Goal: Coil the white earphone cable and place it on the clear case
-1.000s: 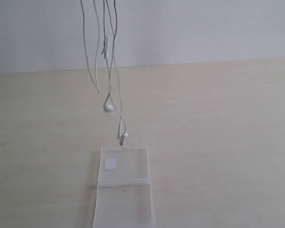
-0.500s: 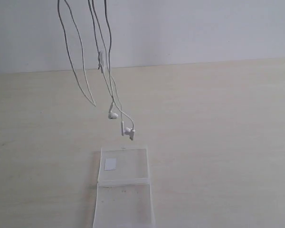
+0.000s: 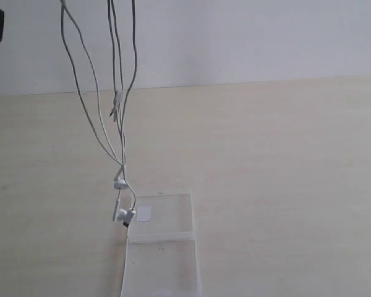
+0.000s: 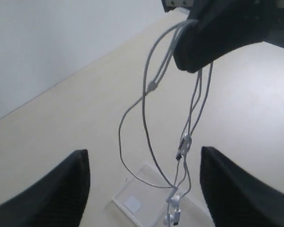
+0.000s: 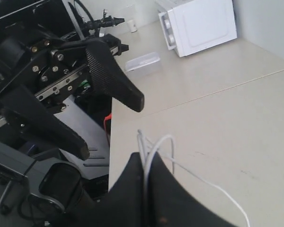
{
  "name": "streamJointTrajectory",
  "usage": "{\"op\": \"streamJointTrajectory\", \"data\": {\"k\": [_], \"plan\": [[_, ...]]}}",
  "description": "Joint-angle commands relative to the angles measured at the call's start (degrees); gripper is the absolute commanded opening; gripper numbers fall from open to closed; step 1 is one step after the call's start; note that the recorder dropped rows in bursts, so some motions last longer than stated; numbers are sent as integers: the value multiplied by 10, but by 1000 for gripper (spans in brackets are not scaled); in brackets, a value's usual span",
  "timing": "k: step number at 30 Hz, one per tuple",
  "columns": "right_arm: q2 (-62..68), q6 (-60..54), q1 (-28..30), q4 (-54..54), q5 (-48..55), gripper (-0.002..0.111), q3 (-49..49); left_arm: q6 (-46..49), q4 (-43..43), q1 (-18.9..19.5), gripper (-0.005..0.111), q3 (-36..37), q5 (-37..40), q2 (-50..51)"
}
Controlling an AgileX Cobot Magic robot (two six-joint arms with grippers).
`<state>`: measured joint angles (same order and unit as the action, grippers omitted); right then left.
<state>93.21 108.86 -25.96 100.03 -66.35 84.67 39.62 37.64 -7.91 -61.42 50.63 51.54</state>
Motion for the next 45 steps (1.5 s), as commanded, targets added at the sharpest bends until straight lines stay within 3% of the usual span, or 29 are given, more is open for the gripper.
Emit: {"op": "streamJointTrajectory", "data": {"k": [1,14,27,35,45], "plan": [[-3,4,-1,-1,-7,0,3,23,19,1,65,4,-11,2],[2,28,-2,-1,102,0,3,23,19,1,65,4,-17,2],[19,21,-64,-1,145,0,4,29,19,1,65,10,-30,2],[1,20,-64,-20,159,0,4,47,16,1,84,43,-34,2],[-5,37,-64,-30,169,0,4,132,61,1,84,110,-109,2]]}}
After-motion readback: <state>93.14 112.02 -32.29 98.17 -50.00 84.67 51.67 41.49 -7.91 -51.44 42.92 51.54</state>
